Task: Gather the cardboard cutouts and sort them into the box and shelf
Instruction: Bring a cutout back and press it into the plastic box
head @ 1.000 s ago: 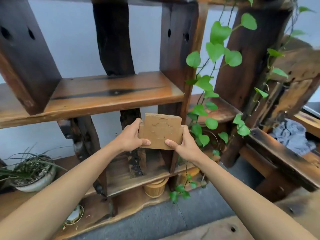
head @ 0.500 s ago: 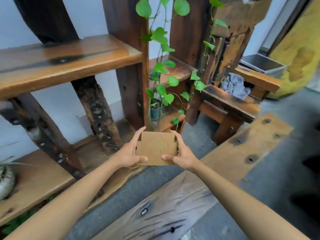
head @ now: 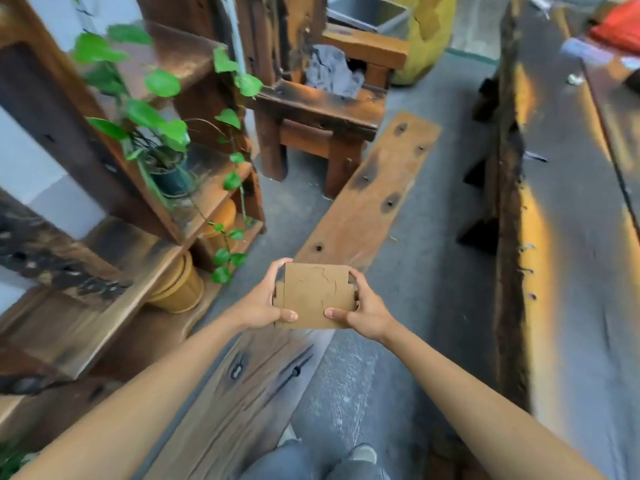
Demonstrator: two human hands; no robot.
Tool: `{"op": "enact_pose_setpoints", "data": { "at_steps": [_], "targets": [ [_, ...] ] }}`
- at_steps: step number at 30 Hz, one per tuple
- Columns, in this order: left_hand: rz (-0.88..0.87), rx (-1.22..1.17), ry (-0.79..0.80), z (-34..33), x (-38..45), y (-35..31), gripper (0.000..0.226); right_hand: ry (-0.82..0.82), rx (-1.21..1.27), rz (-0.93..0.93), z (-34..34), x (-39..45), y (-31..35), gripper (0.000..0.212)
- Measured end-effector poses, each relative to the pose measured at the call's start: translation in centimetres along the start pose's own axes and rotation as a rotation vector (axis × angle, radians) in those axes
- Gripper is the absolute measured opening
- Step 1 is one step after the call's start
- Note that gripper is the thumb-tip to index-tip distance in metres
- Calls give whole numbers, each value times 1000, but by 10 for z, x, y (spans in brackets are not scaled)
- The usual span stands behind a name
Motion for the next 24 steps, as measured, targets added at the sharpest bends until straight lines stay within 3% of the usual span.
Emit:
{"op": "enact_pose_setpoints", "data": {
  "at_steps": [9,19,24],
  "targets": [
    [12,107,226,-114,23,-37,105,-182,120,-157,60,-80,-92,98],
    [-54,245,465,-263,41,-87,115,-470,229,-278,134,-191,-189,85],
    [-49,302,571,-328,41,-107,95,-601,284,-315,158,-244,-222,86]
  ]
}}
Point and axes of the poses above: each hand's wrist, its own x-axis towards the middle knuckle, its own z-axis out of the back of the hand, y = z × x, the point moved 1 cm from there along x, towards the middle knuckle, and after that the axes turned 3 degrees about -y, right-handed, at the moved point
